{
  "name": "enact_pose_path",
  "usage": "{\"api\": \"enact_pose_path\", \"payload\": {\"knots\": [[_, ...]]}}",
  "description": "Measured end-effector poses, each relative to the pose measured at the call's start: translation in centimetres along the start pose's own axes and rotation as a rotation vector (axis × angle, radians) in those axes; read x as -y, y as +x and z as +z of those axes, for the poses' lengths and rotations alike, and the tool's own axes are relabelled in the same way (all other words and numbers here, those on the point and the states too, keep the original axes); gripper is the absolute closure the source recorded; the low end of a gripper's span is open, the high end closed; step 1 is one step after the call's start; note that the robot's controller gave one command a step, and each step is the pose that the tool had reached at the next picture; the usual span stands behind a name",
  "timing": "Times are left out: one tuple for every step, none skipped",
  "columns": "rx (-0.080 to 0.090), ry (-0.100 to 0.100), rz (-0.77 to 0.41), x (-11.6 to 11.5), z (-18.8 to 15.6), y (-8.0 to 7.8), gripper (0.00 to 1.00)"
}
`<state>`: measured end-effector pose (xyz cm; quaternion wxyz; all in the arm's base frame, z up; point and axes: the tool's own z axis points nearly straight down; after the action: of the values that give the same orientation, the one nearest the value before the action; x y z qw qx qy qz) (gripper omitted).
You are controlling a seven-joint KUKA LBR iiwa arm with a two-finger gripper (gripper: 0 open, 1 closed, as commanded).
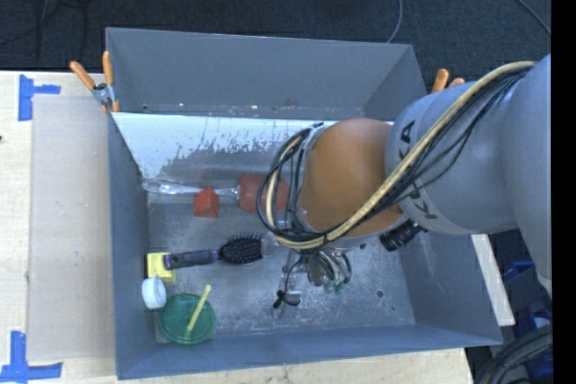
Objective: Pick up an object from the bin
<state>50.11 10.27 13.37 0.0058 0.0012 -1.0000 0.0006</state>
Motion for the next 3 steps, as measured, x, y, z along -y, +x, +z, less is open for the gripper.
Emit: {"api": "enact_pose_path", "payload": {"knots": [[0.008, -0.001, 0.004, 0.1, -0.4, -0.2, 0.0], [0.008, -0.001, -0.092, -2.3, 4.1, -4.5, 0.0], [0.0, 0.0, -0.099, -3.1, 3.2, -5.3, 0.0]]}}
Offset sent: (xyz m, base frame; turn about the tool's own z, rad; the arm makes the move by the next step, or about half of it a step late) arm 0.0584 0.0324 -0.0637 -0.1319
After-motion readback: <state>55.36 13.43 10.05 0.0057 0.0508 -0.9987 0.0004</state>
